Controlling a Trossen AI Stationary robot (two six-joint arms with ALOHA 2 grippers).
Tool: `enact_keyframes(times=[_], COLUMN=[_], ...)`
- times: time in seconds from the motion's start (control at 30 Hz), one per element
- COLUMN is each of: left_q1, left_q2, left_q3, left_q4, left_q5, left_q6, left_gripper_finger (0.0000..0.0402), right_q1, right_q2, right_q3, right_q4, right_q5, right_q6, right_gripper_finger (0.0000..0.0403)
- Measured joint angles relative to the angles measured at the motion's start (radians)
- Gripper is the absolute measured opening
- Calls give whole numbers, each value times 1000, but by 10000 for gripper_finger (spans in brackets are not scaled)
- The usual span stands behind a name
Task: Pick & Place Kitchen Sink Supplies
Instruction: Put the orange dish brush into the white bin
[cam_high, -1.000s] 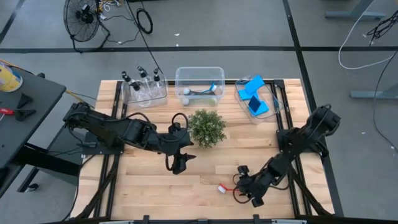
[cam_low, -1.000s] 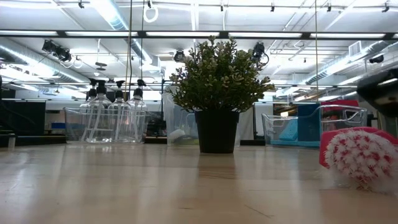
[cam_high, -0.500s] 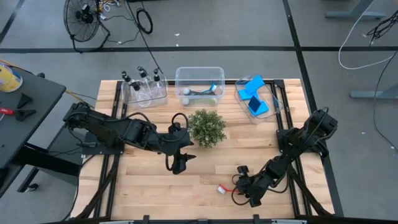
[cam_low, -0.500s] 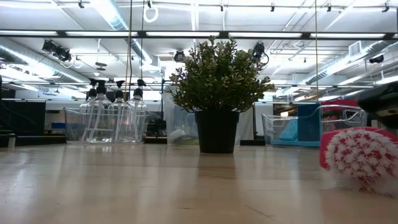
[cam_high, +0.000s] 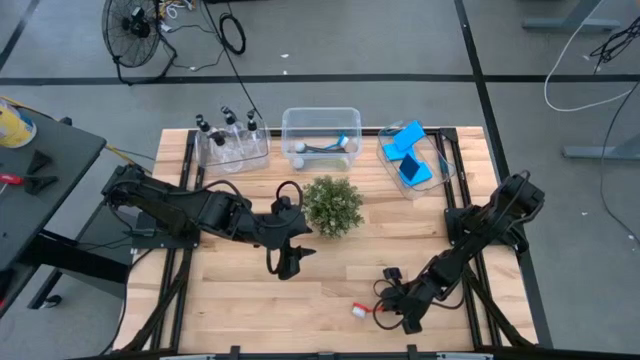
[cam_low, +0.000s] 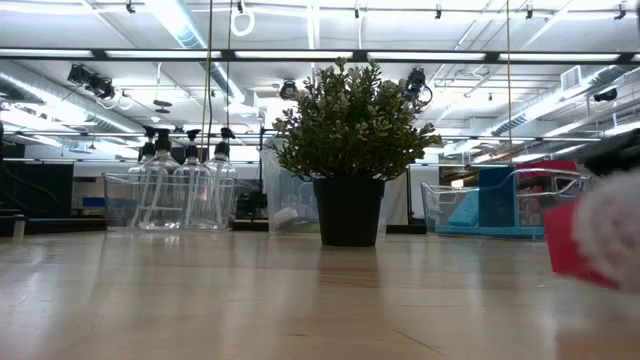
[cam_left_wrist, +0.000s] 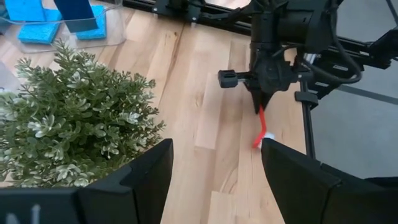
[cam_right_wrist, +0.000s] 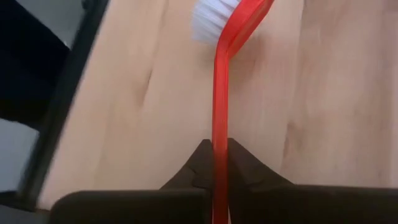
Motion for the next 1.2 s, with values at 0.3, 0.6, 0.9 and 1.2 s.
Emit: enact_keyframes(times=[0.3, 0.6, 0.9, 1.2], left_q1=[49, 101, 152, 224], left_q2=[-2, -20, -99, -175], left_q3=[21, 22, 20, 19], left_q4=[-12, -63, -118, -226], left_q5=[6, 35, 12, 32], left_q6=[52, 170, 274, 315], left_gripper_finger=[225, 121, 8, 4], right_q1=[-29, -115, -275, -503], right_q2=[-115, -321, -431, -441], right_q3=[0, 14, 197, 374], right_q4=[-122, -298, -655, -732], right_q5=[-1, 25, 43, -35], right_q6=[125, 135, -3, -151], right_gripper_finger=[12, 11, 11, 11])
